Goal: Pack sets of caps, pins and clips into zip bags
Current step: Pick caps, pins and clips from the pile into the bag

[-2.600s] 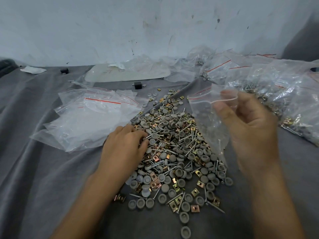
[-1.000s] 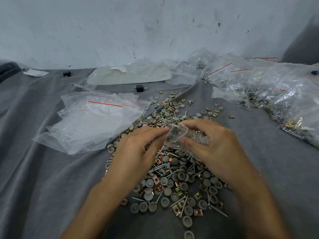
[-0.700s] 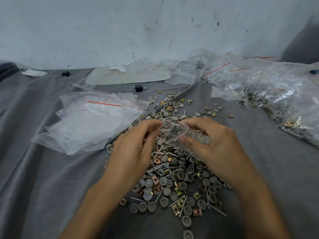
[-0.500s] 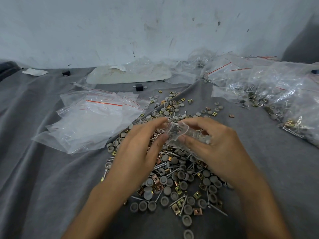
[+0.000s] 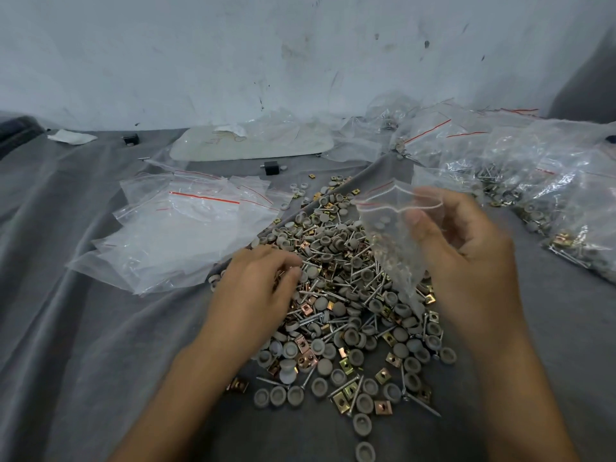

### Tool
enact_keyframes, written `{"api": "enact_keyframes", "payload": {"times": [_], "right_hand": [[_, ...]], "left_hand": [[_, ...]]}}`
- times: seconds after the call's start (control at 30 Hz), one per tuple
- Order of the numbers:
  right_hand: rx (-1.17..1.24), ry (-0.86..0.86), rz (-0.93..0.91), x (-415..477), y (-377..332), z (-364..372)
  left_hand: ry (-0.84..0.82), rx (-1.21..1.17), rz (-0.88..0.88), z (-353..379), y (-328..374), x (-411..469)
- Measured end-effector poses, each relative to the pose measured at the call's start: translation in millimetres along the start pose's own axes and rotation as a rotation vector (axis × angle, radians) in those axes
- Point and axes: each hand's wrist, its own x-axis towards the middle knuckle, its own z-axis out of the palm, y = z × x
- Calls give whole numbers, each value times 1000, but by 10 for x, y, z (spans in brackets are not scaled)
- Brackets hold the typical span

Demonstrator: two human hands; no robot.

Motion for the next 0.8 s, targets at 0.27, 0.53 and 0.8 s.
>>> {"api": "enact_keyframes", "payload": {"times": [0.27,0.53,0.8], "right_hand": [[374,108,98,75,-29,-52],[335,112,88,76,-26,-61],[129,32,14,54,35,-30]], "left_hand": [[-123,173,119,112,38,-15],[-151,179,77,125,-8,-11],[-185,166,72,108,-5,-29]]}}
